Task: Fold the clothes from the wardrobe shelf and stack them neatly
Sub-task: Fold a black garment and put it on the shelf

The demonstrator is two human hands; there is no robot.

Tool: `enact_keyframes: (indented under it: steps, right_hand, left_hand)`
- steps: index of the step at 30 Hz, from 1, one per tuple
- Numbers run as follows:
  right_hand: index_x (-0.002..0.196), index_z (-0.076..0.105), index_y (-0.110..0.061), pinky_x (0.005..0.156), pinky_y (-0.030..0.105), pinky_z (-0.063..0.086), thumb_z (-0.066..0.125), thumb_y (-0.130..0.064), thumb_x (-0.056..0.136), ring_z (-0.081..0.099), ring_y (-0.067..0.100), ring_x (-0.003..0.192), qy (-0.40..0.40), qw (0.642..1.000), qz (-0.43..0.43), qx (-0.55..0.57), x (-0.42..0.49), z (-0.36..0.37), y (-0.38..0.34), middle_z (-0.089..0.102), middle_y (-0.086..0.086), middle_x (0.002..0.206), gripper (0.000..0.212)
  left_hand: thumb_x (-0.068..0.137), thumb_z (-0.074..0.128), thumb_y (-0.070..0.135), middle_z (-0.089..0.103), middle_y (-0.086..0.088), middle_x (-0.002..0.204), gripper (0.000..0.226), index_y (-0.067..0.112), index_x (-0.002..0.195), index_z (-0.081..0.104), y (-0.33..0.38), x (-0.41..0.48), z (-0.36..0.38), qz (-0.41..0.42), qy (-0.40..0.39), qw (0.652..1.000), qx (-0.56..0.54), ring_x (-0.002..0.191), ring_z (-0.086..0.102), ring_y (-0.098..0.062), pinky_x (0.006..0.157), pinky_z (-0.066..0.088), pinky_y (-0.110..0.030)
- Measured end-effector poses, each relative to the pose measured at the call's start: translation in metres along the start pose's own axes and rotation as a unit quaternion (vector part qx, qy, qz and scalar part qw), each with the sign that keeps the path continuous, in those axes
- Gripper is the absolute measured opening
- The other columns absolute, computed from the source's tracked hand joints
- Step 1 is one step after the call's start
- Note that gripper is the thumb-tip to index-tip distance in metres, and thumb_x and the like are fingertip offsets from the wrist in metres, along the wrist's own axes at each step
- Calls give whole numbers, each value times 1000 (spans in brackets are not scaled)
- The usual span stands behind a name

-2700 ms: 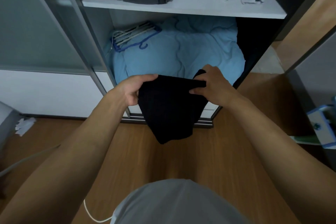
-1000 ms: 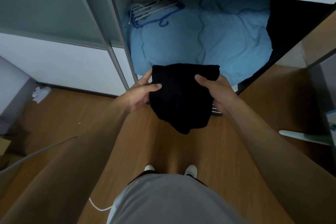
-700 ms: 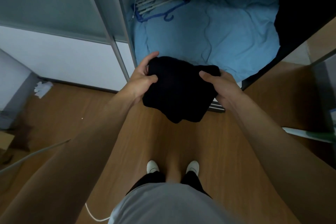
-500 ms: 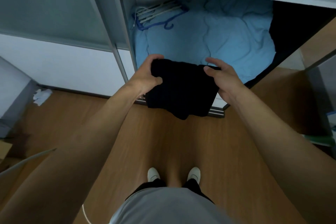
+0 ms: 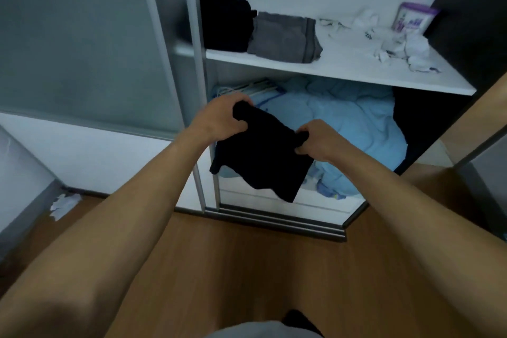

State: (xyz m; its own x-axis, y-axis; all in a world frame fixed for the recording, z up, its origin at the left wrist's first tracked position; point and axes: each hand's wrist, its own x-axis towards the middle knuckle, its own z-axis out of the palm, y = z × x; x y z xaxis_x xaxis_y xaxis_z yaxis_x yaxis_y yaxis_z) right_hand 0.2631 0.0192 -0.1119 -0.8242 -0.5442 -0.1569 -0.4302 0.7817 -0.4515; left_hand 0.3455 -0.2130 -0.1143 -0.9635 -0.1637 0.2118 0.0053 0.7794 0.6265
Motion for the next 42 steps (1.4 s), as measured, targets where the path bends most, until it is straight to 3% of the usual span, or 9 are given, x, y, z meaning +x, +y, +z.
enact_keyframes:
  steps: [6,9,12,18,21,25,30,35,42]
  right_hand:
    - [93,70,-27,57,24,54,56,-6,94,70,17,68,157,976,-6,151,42,-47,0,70,4,93,25]
    - [93,61,-24,56,27,59,51,3,97,74,20,63,109,894,2,434,64,-73,-1,68,7,91,29]
    - [95,60,-14,78,41,60,42,10,94,71,34,89,77,802,-12,593,97,-96,7,68,14,97,30]
    - [66,70,-2,81,31,52,36,5,77,60,28,87,78,640,-76,760,175,-138,18,65,13,81,37]
    - [84,65,0,80,28,51,56,-3,72,64,28,91,88,593,-108,793,224,-166,16,64,17,97,15]
    - [93,74,-2,79,33,59,66,-4,83,72,26,92,128,619,-87,770,300,-197,16,74,10,99,13]
    - [81,71,-13,74,42,61,64,-13,86,68,27,80,181,855,22,485,375,-182,52,73,12,89,9]
    - [80,63,-13,64,33,57,70,-34,86,69,23,81,125,878,66,458,415,-156,78,71,10,90,23]
    - [78,67,-17,65,23,49,70,-20,87,61,9,68,231,892,-32,388,440,-170,70,66,-4,75,11]
  left_hand:
    - [84,59,1,54,11,110,45,32,117,54,10,50,-21,40,47,998,4,99,58,-16,77,49,-24]
    - [87,50,-11,50,14,108,51,36,106,52,22,84,-28,27,64,985,-161,96,59,-16,58,59,-27]
    - [79,50,-12,59,13,100,46,29,94,60,30,122,-34,59,105,957,-266,93,61,-11,77,61,-37]
    - [69,41,10,64,6,77,28,20,59,65,37,216,-43,29,172,892,-416,83,58,-14,72,45,-30]
    - [69,42,8,61,2,68,28,17,51,61,39,268,-48,52,218,885,-407,77,57,-16,78,41,-33]
    - [66,42,11,57,4,62,26,21,48,57,33,331,-57,46,255,892,-369,71,54,-14,79,40,-32]
    - [78,58,28,66,11,67,14,23,69,67,-9,374,-39,-212,187,917,-282,78,62,-15,68,48,-30]
    - [71,70,67,73,11,93,49,25,97,71,-32,401,-26,-307,136,912,-237,87,67,-9,67,47,-27]
    - [90,69,29,63,2,78,17,17,84,59,-46,431,-21,-239,237,932,-133,72,61,-10,52,43,-15]
